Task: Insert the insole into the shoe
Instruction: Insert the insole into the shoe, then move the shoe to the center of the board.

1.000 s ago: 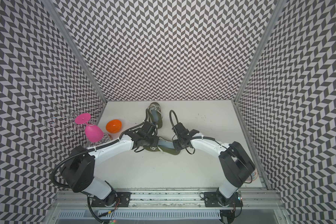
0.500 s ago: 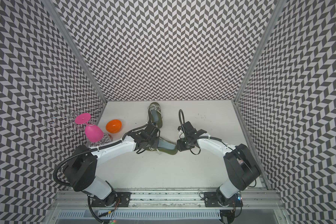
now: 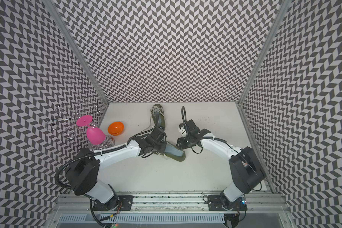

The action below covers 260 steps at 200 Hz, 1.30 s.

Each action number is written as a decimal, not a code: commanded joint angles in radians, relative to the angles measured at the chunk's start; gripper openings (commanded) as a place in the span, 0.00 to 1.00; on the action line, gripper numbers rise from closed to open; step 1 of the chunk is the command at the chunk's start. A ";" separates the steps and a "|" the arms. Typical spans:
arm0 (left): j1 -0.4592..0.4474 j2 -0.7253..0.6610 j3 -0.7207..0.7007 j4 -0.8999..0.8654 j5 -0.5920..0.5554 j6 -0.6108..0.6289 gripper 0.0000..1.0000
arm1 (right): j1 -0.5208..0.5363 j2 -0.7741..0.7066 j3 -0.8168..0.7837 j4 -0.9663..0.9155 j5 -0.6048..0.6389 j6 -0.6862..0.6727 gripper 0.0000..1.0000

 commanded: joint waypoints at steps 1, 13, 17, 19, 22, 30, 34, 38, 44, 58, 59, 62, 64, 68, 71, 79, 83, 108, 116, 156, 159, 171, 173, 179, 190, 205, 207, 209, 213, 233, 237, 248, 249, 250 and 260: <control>-0.014 0.020 0.069 0.049 0.069 0.034 0.00 | 0.010 0.007 -0.008 0.026 -0.010 -0.025 0.43; -0.020 0.030 0.087 0.047 0.107 0.050 0.00 | 0.013 -0.002 -0.028 0.037 -0.012 -0.030 0.45; -0.019 0.033 0.094 0.048 0.122 0.056 0.00 | 0.015 -0.002 -0.034 0.039 -0.014 -0.034 0.46; -0.020 0.034 0.097 0.048 0.128 0.059 0.00 | 0.015 -0.002 -0.036 0.040 -0.014 -0.036 0.46; -0.020 0.036 0.101 0.048 0.137 0.061 0.00 | 0.016 -0.003 -0.039 0.042 -0.017 -0.039 0.47; -0.022 0.042 0.112 0.048 0.159 0.065 0.00 | 0.019 -0.003 -0.048 0.044 -0.022 -0.044 0.47; -0.022 0.046 0.118 0.047 0.168 0.068 0.00 | 0.021 -0.004 -0.052 0.045 -0.024 -0.046 0.48; -0.022 0.050 0.128 0.042 0.173 0.069 0.00 | 0.024 -0.007 -0.057 0.049 -0.025 -0.048 0.49; -0.023 0.058 0.139 0.035 0.176 0.071 0.00 | 0.028 -0.013 -0.067 0.056 -0.024 -0.050 0.51; -0.026 0.074 0.162 0.022 0.184 0.084 0.00 | 0.032 -0.028 -0.087 0.067 -0.021 -0.052 0.54; -0.027 0.074 0.163 0.021 0.184 0.085 0.00 | 0.032 -0.029 -0.089 0.068 -0.020 -0.053 0.54; -0.027 0.078 0.166 0.020 0.188 0.090 0.00 | 0.034 -0.032 -0.094 0.072 -0.019 -0.052 0.54; -0.027 0.079 0.167 0.020 0.191 0.093 0.00 | 0.033 -0.034 -0.097 0.073 -0.018 -0.053 0.55; -0.027 0.081 0.169 0.020 0.197 0.099 0.00 | 0.033 -0.036 -0.101 0.076 -0.015 -0.054 0.55; -0.028 0.084 0.171 0.019 0.199 0.101 0.00 | 0.034 -0.038 -0.102 0.077 -0.015 -0.054 0.56; -0.029 0.094 0.179 0.012 0.204 0.109 0.00 | 0.035 -0.046 -0.104 0.074 -0.013 -0.057 0.57; -0.028 0.099 0.185 0.007 0.206 0.113 0.00 | 0.036 -0.048 -0.104 0.075 -0.012 -0.058 0.57; -0.028 0.130 0.209 -0.017 0.206 0.129 0.00 | 0.039 -0.086 -0.101 0.059 0.001 -0.058 0.62; -0.027 0.136 0.212 -0.017 0.208 0.131 0.00 | 0.039 -0.100 -0.102 0.052 0.007 -0.061 0.64; -0.026 0.173 0.262 -0.043 0.238 0.148 0.00 | 0.056 -0.162 -0.150 0.038 0.023 -0.065 0.68; -0.026 0.174 0.264 -0.043 0.240 0.148 0.00 | 0.058 -0.163 -0.156 0.038 0.026 -0.064 0.68; -0.027 0.179 0.274 -0.046 0.249 0.153 0.00 | 0.064 -0.170 -0.183 0.051 0.034 -0.053 0.68; -0.026 0.180 0.275 -0.046 0.252 0.155 0.00 | 0.064 -0.169 -0.188 0.053 0.036 -0.052 0.68; -0.025 0.181 0.279 -0.047 0.258 0.154 0.00 | 0.065 -0.170 -0.200 0.062 0.046 -0.046 0.68; -0.029 0.181 0.285 -0.047 0.267 0.162 0.00 | 0.065 -0.165 -0.213 0.074 0.084 -0.035 0.68; -0.033 0.180 0.293 -0.052 0.273 0.172 0.00 | 0.066 -0.153 -0.216 0.088 0.139 -0.022 0.68; -0.033 0.180 0.294 -0.053 0.274 0.173 0.00 | 0.065 -0.152 -0.216 0.089 0.146 -0.020 0.68; -0.033 0.180 0.295 -0.055 0.274 0.176 0.00 | 0.065 -0.151 -0.216 0.090 0.153 -0.019 0.68; -0.034 0.179 0.298 -0.058 0.275 0.178 0.00 | 0.065 -0.149 -0.216 0.094 0.163 -0.018 0.67; -0.043 0.178 0.305 -0.069 0.277 0.201 0.00 | 0.064 -0.151 -0.212 0.109 0.198 -0.007 0.67; -0.046 0.178 0.305 -0.071 0.279 0.209 0.00 | 0.064 -0.151 -0.212 0.112 0.203 -0.005 0.66; -0.059 0.177 0.309 -0.077 0.283 0.231 0.00 | 0.064 -0.154 -0.213 0.118 0.215 0.000 0.66; -0.060 0.177 0.309 -0.078 0.284 0.234 0.00 | 0.064 -0.155 -0.214 0.120 0.215 0.000 0.65; -0.061 0.176 0.310 -0.078 0.284 0.236 0.00 | 0.065 -0.156 -0.214 0.121 0.216 0.000 0.65; -0.072 0.176 0.314 -0.079 0.292 0.255 0.00 | 0.064 -0.153 -0.221 0.133 0.220 -0.001 0.65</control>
